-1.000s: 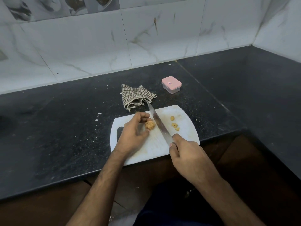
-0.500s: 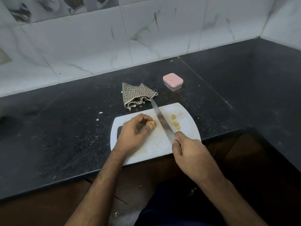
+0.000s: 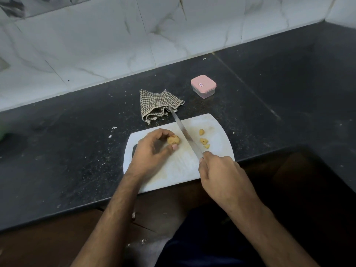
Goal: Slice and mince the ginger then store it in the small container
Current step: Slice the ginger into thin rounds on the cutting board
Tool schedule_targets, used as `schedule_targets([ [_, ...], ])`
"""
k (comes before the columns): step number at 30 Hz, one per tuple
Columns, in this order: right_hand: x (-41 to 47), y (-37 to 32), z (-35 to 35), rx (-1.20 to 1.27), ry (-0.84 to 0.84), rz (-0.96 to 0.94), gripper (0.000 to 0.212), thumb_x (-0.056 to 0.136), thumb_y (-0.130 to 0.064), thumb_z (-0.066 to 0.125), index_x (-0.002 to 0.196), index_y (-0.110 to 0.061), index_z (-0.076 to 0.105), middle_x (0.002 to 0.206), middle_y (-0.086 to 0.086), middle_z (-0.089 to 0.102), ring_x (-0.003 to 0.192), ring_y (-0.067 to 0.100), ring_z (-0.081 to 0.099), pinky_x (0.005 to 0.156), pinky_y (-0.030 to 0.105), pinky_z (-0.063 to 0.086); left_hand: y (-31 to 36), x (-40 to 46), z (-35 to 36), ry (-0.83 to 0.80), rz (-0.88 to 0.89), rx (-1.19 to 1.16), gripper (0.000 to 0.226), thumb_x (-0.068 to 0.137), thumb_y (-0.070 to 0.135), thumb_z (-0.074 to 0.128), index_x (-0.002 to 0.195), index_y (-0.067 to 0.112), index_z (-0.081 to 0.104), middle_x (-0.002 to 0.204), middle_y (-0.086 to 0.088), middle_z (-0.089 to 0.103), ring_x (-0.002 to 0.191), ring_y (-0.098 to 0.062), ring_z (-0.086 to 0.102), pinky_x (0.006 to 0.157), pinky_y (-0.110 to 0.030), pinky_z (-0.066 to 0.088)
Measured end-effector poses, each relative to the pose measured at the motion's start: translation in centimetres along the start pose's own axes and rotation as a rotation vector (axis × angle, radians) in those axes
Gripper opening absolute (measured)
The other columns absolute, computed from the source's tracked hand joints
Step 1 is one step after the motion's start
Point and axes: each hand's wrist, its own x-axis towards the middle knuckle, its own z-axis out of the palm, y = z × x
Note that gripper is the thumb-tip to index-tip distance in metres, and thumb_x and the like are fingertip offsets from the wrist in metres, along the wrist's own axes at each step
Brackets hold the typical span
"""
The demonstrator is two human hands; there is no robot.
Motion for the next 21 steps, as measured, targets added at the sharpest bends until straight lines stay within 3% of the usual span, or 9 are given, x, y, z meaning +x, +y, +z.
schedule_targets([
  [8, 0.7, 1.2, 0.4, 0.108, 0.009, -0.012, 0.017, 0.103, -0.031, 0.036, 0.089, -0.023, 0.041, 0.070, -0.002, 0.056, 0.066, 0.022, 0.061, 0.063, 0.043, 0.056, 0.0, 0.7, 0.4, 0.059, -0.039, 0.020, 0.034, 0.078, 0.049, 0.085, 0.102, 0.031, 0.068, 0.107, 0.007, 0.072, 0.108, -0.017, 0.065, 0.097, -0.051, 0.051],
  [15, 1.1, 1.0, 0.6, 0.090, -0.001, -0.068, 0.013, 0.105, -0.035, 0.031, 0.101, -0.025, 0.038, 0.069, -0.005, 0.056, 0.065, 0.018, 0.062, 0.062, 0.043, 0.057, -0.8, 1.1, 0.3, 0.065, -0.014, 0.068, 0.037, 0.079, 0.045, 0.083, 0.109, 0.035, 0.064, 0.109, 0.011, 0.070, 0.109, -0.014, 0.064, 0.097, -0.049, 0.052],
  [18, 1.0, 1.0, 0.7, 0.051, -0.019, -0.070, 0.015, 0.105, -0.034, 0.030, 0.109, -0.023, 0.040, 0.071, -0.004, 0.056, 0.069, 0.019, 0.062, 0.065, 0.043, 0.057, -0.9, 0.7, 0.5, 0.042, 0.021, 0.066, 0.043, 0.084, 0.039, 0.078, 0.121, 0.035, 0.058, 0.113, 0.014, 0.067, 0.112, -0.011, 0.063, 0.102, -0.052, 0.048],
  [21, 0.9, 1.0, 0.6, 0.024, -0.025, -0.037, 0.021, 0.105, -0.033, 0.030, 0.120, -0.021, 0.040, 0.073, -0.003, 0.056, 0.075, 0.022, 0.063, 0.069, 0.044, 0.057, -0.7, 0.6, 0.9, 0.022, 0.059, 0.128, 0.038, 0.086, 0.027, 0.073, 0.119, 0.038, 0.058, 0.114, 0.020, 0.066, 0.113, -0.009, 0.062, 0.104, -0.058, 0.043],
])
